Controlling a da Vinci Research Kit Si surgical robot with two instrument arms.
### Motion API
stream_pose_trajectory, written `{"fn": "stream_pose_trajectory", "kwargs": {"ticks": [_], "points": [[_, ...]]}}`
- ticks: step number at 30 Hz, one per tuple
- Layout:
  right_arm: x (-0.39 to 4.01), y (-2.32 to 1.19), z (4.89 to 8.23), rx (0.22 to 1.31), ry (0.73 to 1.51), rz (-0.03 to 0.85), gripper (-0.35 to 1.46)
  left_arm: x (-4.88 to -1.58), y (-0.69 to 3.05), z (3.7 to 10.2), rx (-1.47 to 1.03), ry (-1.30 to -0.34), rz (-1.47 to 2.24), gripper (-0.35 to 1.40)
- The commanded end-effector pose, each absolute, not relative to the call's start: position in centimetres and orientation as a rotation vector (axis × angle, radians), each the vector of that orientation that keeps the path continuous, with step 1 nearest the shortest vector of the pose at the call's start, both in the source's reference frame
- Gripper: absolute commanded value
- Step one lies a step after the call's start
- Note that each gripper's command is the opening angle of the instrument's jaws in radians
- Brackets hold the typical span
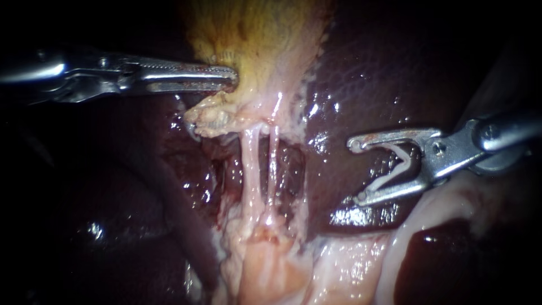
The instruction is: Grabbing gallbladder
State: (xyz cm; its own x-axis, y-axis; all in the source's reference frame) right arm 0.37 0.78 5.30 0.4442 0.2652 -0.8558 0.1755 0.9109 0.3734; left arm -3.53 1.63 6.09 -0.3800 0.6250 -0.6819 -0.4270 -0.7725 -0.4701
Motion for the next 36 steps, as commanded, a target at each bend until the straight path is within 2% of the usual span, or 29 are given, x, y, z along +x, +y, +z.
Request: {"fn": "stream_pose_trajectory", "kwargs": {"ticks": [1,3,5,9,20,36], "points": [[0.37,0.78,5.30,0.445,1.120,0.058,0.47,-3.53,1.62,6.08,-1.198,-0.283,2.165,-0.35],[0.37,0.78,5.30,0.445,1.120,0.058,0.47,-3.51,1.60,6.04,-1.194,-0.284,2.167,-0.35],[0.36,0.78,5.30,0.446,1.120,0.057,0.47,-3.49,1.57,5.99,-1.207,-0.277,2.156,0.02],[0.36,0.78,5.31,0.446,1.120,0.057,0.47,-3.42,1.52,5.86,-1.232,-0.268,2.128,0.29],[0.36,0.78,5.31,0.446,1.120,0.058,0.47,-3.24,1.43,5.58,-1.259,-0.272,2.106,0.42],[0.36,0.78,5.31,0.446,1.120,0.057,0.47,-3.34,1.30,5.68,-1.291,-0.299,2.110,0.46]]}}
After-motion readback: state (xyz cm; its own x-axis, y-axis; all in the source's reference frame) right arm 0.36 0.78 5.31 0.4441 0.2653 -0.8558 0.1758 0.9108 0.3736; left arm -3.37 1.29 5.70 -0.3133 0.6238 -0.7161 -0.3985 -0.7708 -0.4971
